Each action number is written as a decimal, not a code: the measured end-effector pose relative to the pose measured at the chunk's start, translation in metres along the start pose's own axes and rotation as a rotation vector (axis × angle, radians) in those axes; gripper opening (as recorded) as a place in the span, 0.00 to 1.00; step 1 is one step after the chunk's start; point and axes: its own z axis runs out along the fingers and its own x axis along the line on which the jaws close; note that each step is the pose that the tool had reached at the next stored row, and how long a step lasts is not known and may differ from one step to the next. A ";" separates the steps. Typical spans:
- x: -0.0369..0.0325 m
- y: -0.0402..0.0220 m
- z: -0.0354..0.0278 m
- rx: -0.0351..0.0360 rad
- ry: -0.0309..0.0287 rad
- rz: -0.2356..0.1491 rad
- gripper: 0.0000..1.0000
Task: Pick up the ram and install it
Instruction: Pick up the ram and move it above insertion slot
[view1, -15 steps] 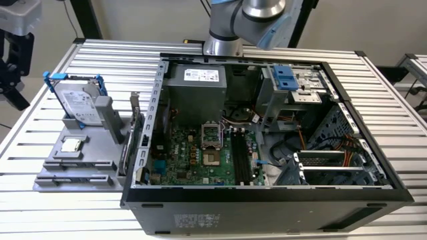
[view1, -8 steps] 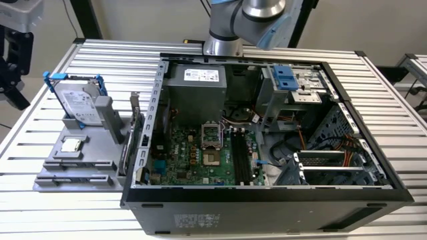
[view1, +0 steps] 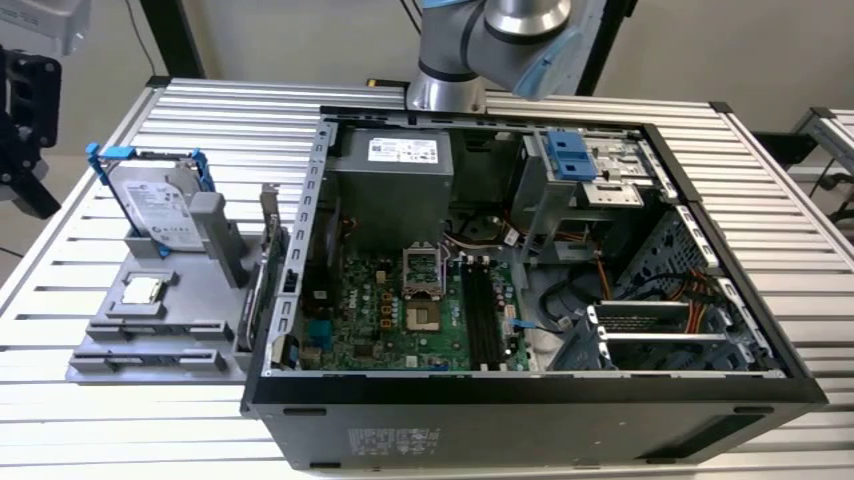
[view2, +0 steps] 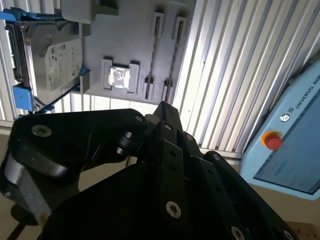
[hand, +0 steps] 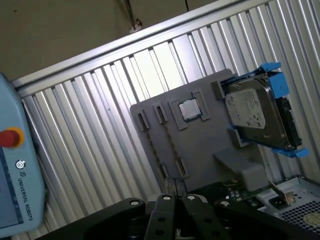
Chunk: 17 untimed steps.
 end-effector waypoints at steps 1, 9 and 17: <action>0.0000 0.0000 0.0000 -0.0003 0.0000 -0.008 0.00; 0.0001 0.0001 -0.0001 -0.0007 0.0003 -0.016 0.00; 0.0001 0.0002 -0.0001 -0.0016 0.0000 -0.043 0.00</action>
